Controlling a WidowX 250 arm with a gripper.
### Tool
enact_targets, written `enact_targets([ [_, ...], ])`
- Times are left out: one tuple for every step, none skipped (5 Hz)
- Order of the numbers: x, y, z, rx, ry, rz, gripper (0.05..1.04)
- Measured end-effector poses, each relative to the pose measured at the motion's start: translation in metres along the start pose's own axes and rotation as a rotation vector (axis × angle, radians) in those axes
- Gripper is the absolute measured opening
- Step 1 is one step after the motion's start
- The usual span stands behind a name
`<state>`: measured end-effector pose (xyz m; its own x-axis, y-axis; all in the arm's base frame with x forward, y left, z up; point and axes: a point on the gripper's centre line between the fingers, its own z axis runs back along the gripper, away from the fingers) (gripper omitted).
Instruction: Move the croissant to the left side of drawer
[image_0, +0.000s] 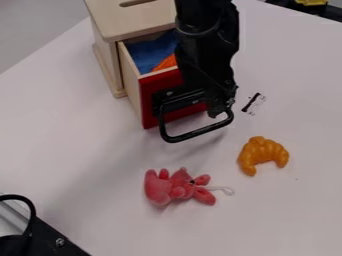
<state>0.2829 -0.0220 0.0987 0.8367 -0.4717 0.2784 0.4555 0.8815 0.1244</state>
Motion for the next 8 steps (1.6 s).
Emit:
enact_targets([
  [-0.005,-0.003,-0.006,-0.012,0.025,0.002,1.0],
  [-0.004,-0.016,-0.008,-0.026,0.034,-0.035,1.0],
  [0.0,-0.029,-0.008,-0.029,0.035,-0.096,1.0],
  [0.008,-0.05,-0.01,-0.03,0.017,-0.211,1.0],
  [0.005,-0.063,-0.028,-0.067,0.065,-0.303,0.999],
  [0.014,-0.07,-0.041,-0.082,0.091,-0.386,0.999],
  [0.016,-0.071,-0.057,-0.085,0.13,-0.409,0.999],
  [0.021,-0.069,-0.068,-0.078,0.145,-0.407,1.0],
])
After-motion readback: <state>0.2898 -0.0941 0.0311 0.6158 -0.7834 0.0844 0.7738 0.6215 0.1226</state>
